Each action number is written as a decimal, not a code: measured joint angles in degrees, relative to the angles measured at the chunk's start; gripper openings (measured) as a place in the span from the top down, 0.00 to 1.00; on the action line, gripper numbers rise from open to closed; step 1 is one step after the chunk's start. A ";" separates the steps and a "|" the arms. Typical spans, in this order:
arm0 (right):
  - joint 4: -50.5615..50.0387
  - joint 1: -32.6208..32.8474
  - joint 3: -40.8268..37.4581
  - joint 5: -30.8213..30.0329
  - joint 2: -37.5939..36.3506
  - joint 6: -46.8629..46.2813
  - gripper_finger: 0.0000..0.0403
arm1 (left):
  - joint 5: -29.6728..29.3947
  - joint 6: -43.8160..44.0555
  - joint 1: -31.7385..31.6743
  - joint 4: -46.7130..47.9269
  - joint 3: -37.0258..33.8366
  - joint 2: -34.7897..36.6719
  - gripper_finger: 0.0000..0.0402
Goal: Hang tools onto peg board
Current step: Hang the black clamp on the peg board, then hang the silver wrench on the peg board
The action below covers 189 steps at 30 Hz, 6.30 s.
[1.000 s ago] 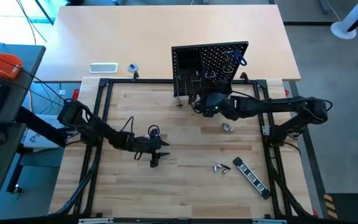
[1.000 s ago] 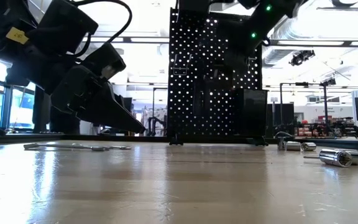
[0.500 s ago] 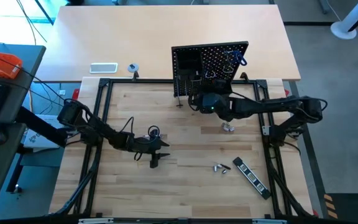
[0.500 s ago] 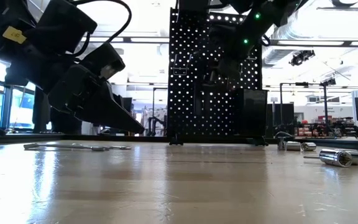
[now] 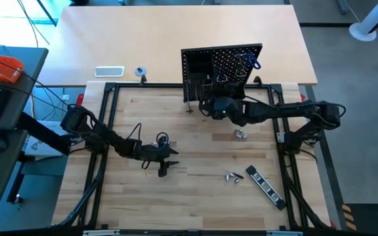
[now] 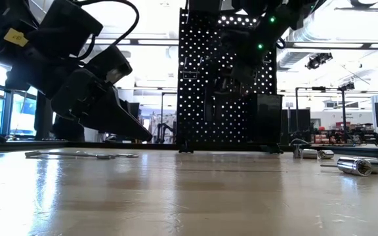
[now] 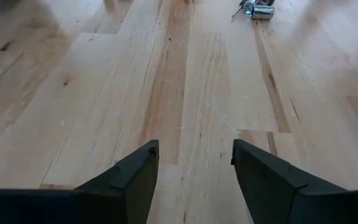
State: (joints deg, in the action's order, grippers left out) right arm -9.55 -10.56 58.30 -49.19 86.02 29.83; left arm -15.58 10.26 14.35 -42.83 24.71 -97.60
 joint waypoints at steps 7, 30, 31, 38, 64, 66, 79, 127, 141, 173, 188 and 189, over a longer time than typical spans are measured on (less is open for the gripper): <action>-2.31 -0.73 0.02 1.63 -0.09 -2.42 0.91 | -0.01 0.14 0.00 -0.02 0.00 0.00 0.50; -3.81 2.54 0.02 -2.32 -0.28 -1.21 0.64 | 0.01 0.74 0.35 0.02 -0.02 0.00 0.50; -4.26 2.98 0.02 -2.80 -0.56 -1.23 0.64 | 0.01 0.72 0.43 0.00 -0.02 0.00 0.50; -5.30 5.29 0.02 -4.53 -3.84 -1.48 0.64 | 0.01 1.11 0.68 -0.07 -0.02 0.00 0.50; -7.73 4.15 0.02 3.34 -6.13 -8.83 0.64 | 0.01 1.70 0.70 -0.33 -0.02 0.00 0.50; -7.36 3.73 0.02 4.44 -5.61 -8.82 0.64 | 0.01 1.68 0.70 -0.33 -0.02 0.00 0.50; -4.74 1.52 0.02 2.80 -2.84 -5.98 0.64 | 0.01 1.66 0.70 0.04 -0.02 0.00 0.50; 0.49 0.46 -4.94 5.79 -2.88 -5.34 0.58 | 0.01 1.14 0.87 0.66 -0.02 0.00 0.50; -4.07 2.10 -4.94 6.11 -2.93 -8.36 0.53 | 0.01 1.46 0.87 0.66 -0.02 0.00 0.50; -5.95 9.13 -4.94 -1.44 -3.48 -7.10 0.53 | 0.02 1.57 0.87 0.61 -0.01 0.00 0.50; -9.83 11.37 -4.94 -1.92 -7.18 -9.07 0.53 | 0.01 1.64 0.87 0.57 0.00 0.00 0.50; -10.25 11.76 -4.94 -1.94 -7.59 -9.50 0.53 | 0.03 1.62 0.87 0.57 0.02 0.00 0.50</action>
State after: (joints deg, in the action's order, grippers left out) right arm -19.79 1.20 53.36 -51.13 78.43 20.33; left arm -15.55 11.88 15.22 -42.26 24.73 -97.60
